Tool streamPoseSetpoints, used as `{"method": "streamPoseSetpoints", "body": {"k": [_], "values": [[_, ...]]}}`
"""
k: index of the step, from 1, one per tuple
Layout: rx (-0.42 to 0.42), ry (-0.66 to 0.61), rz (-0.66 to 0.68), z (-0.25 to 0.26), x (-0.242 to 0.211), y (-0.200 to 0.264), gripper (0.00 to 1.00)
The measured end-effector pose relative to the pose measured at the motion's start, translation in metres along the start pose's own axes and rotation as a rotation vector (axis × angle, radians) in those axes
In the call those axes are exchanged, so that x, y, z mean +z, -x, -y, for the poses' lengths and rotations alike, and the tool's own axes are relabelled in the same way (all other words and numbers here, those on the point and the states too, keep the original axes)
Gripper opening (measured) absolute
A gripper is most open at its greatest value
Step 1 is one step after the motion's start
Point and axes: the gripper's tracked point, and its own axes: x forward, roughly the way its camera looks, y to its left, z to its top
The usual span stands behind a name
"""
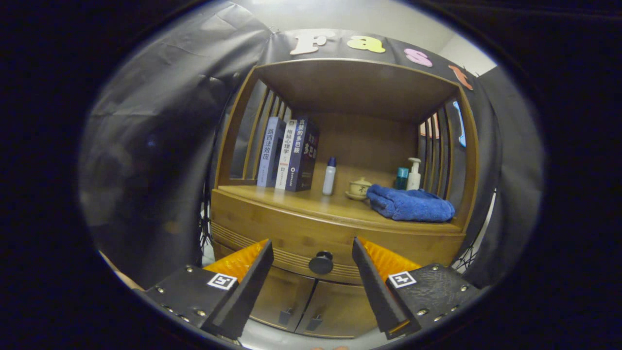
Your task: Pull open the drawer, take out the items inside it, and place them on the countertop above the cabinet.
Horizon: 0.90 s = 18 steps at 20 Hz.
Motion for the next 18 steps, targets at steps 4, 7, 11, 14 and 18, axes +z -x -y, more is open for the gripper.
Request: {"method": "streamPoseSetpoints", "body": {"k": [4, 7, 11, 14, 18], "values": [[-0.011, -0.004, -0.029, -0.004, -0.01, -0.015, 0.98], [-0.034, -0.004, -0.046, -0.002, -0.017, -0.029, 0.84], [-0.092, 0.021, -0.117, 0.009, -0.046, -0.042, 0.84], [-0.115, -0.04, -0.187, 0.012, -0.068, -0.057, 0.84], [-0.177, -0.097, -0.195, 0.029, -0.073, -0.072, 0.61]]}}
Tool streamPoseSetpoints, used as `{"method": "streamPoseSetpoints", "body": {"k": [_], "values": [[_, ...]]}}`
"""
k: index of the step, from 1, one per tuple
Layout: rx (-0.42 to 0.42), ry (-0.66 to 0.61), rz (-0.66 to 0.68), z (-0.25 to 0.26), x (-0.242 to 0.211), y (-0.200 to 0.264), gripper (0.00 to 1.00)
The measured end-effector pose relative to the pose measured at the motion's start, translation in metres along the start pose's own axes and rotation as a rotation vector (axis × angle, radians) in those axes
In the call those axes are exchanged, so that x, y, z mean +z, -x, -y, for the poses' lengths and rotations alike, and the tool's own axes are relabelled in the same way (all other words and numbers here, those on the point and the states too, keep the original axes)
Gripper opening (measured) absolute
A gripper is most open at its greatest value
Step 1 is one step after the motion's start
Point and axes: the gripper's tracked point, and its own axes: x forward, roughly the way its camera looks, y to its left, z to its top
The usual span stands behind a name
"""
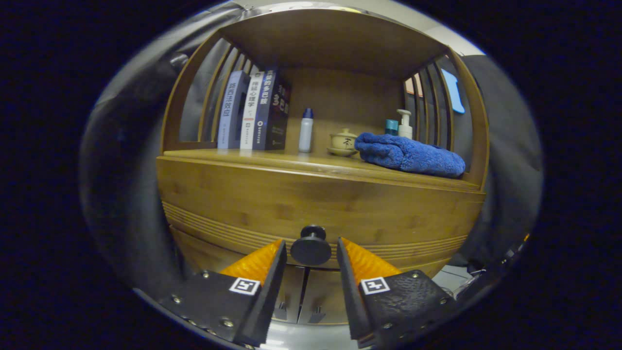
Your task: Pull open the drawer, take out the items inside it, and place them on the countertop above the cabinet.
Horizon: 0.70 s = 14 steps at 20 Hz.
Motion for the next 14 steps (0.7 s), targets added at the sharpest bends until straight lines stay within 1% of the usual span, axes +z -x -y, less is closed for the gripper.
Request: {"method": "streamPoseSetpoints", "body": {"k": [1, 2, 3, 6, 7, 8, 9, 11, 12, 14], "values": [[0.002, -0.016, -0.007, -0.0012, -0.002, -0.0044, 0.6], [0.025, -0.037, -0.015, -0.0061, -0.0035, -0.0086, 0.61], [0.032, -0.053, -0.028, -0.0104, -0.0004, -0.0056, 0.56], [-0.021, -0.076, -0.025, -0.0081, -0.0024, -0.0098, 0.43], [-0.033, -0.086, -0.021, -0.0071, -0.0029, -0.0112, 0.44], [-0.038, -0.102, -0.018, -0.0071, -0.0032, -0.011, 0.42], [-0.034, -0.108, -0.015, -0.0084, -0.0034, -0.0104, 0.4], [-0.014, -0.085, -0.015, -0.0078, -0.0043, -0.0122, 0.4], [-0.004, -0.086, -0.02, -0.0083, -0.0053, -0.0099, 0.33], [0.001, -0.098, -0.042, -0.0075, -0.0065, -0.0098, 0.33]]}}
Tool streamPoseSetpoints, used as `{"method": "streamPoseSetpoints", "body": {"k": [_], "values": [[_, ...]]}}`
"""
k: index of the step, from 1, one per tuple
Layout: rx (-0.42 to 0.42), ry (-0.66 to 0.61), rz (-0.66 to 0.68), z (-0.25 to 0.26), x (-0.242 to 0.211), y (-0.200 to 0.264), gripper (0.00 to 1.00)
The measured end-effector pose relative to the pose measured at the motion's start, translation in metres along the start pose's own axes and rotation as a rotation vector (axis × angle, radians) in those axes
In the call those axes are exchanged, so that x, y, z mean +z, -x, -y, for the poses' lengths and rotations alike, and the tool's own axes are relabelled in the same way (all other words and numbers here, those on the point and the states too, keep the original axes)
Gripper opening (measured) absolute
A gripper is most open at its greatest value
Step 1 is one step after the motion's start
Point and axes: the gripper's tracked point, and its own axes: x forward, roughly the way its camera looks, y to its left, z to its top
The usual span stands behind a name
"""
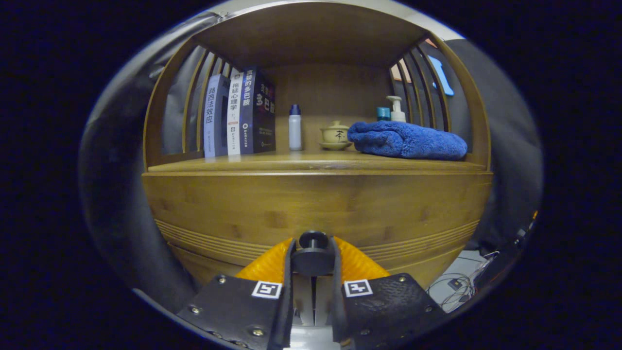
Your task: Pull open the drawer, take out the items inside it, and place them on the countertop above the cabinet.
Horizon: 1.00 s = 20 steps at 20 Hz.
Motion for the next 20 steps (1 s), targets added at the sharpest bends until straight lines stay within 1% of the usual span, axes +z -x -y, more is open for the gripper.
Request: {"method": "streamPoseSetpoints", "body": {"k": [4, 11, 15, 20], "values": [[-0.026, -0.021, -0.015, 0.004, -0.003, 0.012, 0.33], [0.009, 0.001, -0.031, 0.005, -0.014, 0.054, 0.33], [0.007, -0.005, -0.032, 0.006, -0.018, 0.076, 0.33], [0.043, 0.022, -0.077, 0.007, -0.026, 0.106, 0.33]]}}
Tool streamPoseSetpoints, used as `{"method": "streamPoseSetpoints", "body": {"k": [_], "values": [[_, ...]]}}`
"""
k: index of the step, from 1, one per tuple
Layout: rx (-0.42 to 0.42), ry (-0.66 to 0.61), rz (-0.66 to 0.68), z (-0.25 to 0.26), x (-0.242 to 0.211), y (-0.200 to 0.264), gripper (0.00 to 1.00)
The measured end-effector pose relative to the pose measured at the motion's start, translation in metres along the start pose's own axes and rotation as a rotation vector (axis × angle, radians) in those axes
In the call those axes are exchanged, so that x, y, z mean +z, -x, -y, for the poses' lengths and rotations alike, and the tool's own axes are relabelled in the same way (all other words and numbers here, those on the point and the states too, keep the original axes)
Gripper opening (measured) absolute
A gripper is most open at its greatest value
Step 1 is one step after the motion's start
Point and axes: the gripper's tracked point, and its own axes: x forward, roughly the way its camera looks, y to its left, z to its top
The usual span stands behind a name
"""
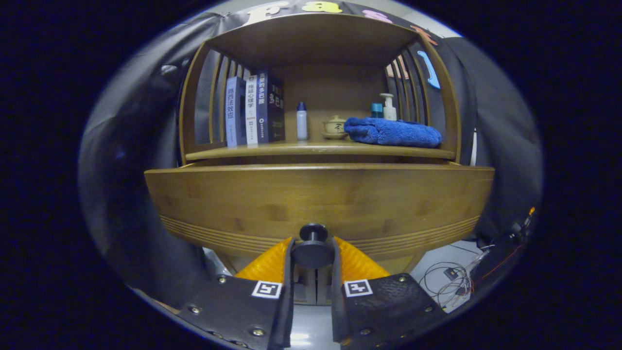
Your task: Pull open the drawer, take out the items inside it, and place them on the countertop above the cabinet.
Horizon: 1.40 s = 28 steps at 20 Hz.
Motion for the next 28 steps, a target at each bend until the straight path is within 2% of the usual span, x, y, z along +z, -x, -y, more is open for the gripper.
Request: {"method": "streamPoseSetpoints", "body": {"k": [6, 8, 16, 18, 19, 22, 28], "values": [[0.048, 0.009, -0.066, -0.002, -0.017, 0.038, 0.32], [0.076, 0.0, -0.09, -0.006, -0.02, 0.043, 0.33], [0.086, 0.008, -0.082, -0.007, -0.021, 0.048, 0.33], [0.091, 0.009, -0.096, -0.006, -0.024, 0.051, 0.36], [0.086, 0.013, -0.093, -0.005, -0.023, 0.054, 0.43], [0.091, 0.051, -0.021, -0.004, -0.004, 0.074, 0.53], [0.114, 0.089, 0.173, -0.007, 0.069, 0.105, 0.54]]}}
